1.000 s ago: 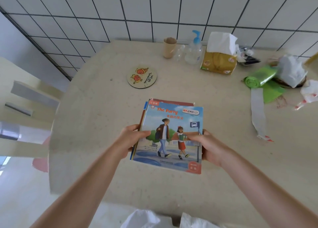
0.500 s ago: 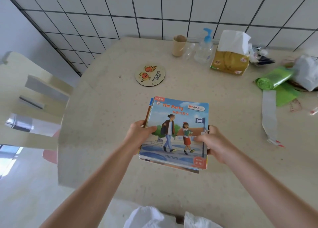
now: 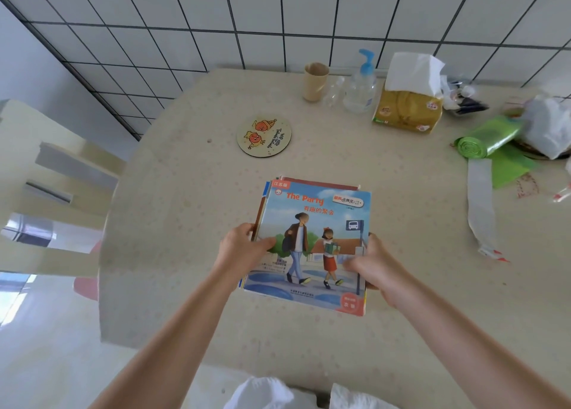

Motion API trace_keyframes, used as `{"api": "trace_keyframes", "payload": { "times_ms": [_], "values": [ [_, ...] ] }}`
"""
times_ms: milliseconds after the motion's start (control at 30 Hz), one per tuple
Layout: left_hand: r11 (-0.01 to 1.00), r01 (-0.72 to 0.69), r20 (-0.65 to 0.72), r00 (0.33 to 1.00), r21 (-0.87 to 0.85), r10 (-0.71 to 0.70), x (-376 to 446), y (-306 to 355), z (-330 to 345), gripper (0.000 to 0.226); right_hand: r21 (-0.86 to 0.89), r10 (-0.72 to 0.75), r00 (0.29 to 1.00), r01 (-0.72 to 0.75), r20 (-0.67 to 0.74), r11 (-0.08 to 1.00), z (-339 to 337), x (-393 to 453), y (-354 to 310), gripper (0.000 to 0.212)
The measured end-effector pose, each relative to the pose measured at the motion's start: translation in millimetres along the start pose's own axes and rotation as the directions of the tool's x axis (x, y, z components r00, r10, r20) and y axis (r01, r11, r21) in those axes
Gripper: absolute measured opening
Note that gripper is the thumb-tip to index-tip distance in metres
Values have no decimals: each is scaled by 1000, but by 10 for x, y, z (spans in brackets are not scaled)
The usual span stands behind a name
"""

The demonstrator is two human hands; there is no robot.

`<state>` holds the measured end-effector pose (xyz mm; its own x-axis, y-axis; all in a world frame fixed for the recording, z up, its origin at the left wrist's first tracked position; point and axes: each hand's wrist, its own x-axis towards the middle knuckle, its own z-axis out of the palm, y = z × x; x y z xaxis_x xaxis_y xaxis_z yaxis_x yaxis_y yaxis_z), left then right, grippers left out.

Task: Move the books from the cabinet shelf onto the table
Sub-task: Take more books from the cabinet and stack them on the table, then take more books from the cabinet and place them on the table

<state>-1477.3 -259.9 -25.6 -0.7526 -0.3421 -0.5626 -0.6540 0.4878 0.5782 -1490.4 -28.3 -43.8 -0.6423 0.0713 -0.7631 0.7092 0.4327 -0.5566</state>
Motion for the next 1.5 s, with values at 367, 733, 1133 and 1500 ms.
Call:
{"api": "trace_keyframes", "payload": {
  "times_ms": [367,733,1133,1500],
  "values": [
    [978,96,26,995,-183,-93,-27,16,81,41,98,-36,999,33,26,995,28,-45,-23,44],
    [979,-205,-7,979,-5,205,-237,-23,-41,45,2,-286,910,300,-300,954,74,-637,85,50],
    [554,-832,134,552,19,823,-912,90,282,28,-84,-379,658,433,-651,897,446,-1393,792,47],
    [286,-950,638,143,-126,757,-2028,-196,1189,30,110,15,414,205,-910,972,783,-2433,2235,37]
  ]
}}
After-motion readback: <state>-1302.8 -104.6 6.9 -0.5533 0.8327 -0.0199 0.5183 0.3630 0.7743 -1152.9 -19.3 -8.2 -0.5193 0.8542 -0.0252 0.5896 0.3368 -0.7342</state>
